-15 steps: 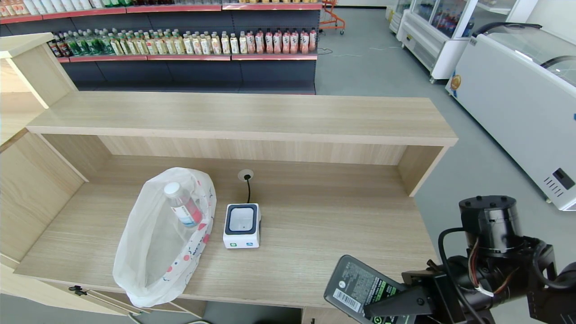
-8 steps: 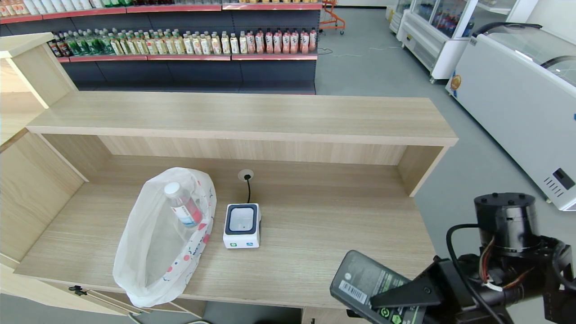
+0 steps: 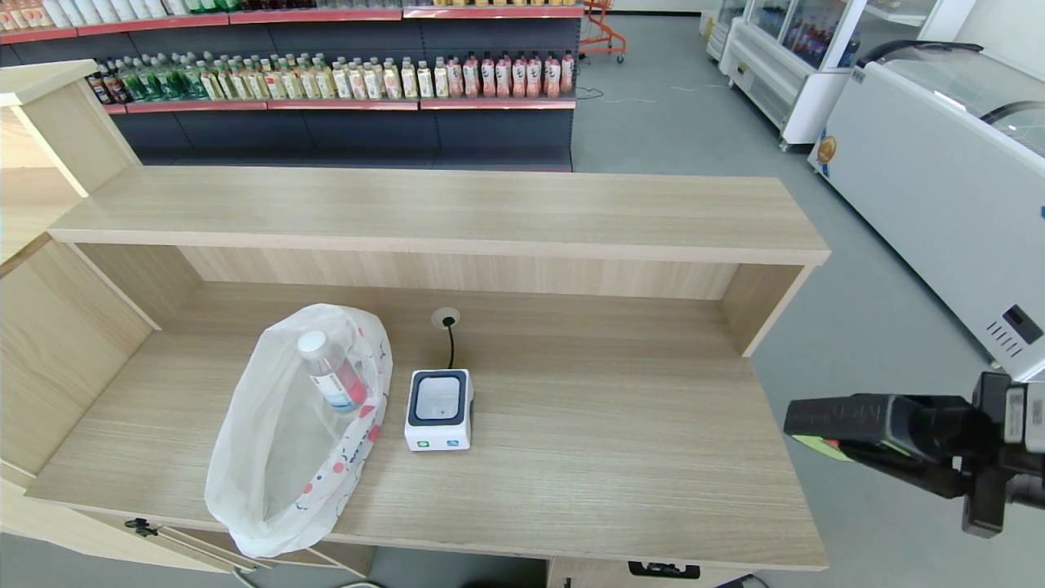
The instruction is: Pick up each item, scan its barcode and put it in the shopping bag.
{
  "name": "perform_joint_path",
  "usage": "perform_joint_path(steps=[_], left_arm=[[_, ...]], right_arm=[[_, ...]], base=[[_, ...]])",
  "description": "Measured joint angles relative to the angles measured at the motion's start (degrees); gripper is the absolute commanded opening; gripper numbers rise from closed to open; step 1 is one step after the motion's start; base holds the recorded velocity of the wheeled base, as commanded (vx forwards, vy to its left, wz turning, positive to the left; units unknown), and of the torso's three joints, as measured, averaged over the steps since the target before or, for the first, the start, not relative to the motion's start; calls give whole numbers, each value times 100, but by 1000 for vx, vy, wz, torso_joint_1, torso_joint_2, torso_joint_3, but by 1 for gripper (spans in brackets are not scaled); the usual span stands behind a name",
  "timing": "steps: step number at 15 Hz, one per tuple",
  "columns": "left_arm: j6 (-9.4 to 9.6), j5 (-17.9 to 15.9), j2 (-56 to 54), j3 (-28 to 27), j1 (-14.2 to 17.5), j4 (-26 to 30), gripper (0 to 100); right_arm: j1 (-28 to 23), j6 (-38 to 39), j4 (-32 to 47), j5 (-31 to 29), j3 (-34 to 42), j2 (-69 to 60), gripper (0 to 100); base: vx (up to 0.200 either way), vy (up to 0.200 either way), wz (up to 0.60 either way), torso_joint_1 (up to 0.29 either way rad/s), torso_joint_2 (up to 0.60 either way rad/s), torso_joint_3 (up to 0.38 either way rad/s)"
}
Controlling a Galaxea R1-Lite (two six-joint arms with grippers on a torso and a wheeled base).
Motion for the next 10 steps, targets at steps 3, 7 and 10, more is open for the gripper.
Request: perform_joint_path(steps=[3,7,10], left_arm=[[0,2,0,0,0,0,100],[0,2,0,0,0,0,100],[21,0,0,0,0,0,100]], right_arm=[[172,4963,148,-925,-232,-478,0],[1083,9417,761,-2082,-733,-1067,0],[1463,9676,887,-2220,-724,-1370,0]], base=[[0,0,0,0,0,0],[0,0,0,0,0,0],[0,0,0,0,0,0]])
